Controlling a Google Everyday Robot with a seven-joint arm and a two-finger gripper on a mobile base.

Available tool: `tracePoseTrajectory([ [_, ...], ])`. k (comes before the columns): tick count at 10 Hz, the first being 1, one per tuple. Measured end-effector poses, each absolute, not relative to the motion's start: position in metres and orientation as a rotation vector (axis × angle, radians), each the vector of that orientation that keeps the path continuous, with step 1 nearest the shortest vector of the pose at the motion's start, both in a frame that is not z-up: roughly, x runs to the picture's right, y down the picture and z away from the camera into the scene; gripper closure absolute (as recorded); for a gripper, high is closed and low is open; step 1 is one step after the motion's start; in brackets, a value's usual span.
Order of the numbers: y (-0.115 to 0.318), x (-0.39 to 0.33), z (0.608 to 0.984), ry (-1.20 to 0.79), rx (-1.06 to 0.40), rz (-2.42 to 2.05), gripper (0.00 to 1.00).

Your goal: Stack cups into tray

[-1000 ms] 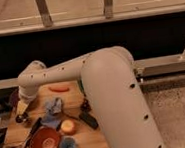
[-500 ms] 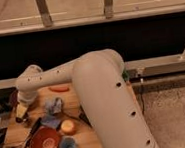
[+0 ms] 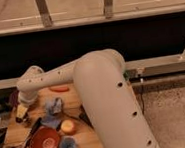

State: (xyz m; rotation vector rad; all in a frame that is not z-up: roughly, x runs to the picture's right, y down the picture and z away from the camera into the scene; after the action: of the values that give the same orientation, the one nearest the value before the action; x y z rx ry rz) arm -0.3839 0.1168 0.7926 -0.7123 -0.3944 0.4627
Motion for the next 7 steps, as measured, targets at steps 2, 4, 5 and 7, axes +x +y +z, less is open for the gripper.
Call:
tracePoseTrajectory([
  [2, 0.125, -0.381, 0.800, -0.371, -0.732, 0.487, 0.28],
  [4, 0.138, -0.381, 0.809, -0.369, -0.754, 0.505, 0.28],
  [5, 0.139, -0.381, 0.810, -0.376, -0.759, 0.515, 0.28],
  [7, 0.139, -0.382, 0.811, -0.394, -0.763, 0.526, 0.28],
])
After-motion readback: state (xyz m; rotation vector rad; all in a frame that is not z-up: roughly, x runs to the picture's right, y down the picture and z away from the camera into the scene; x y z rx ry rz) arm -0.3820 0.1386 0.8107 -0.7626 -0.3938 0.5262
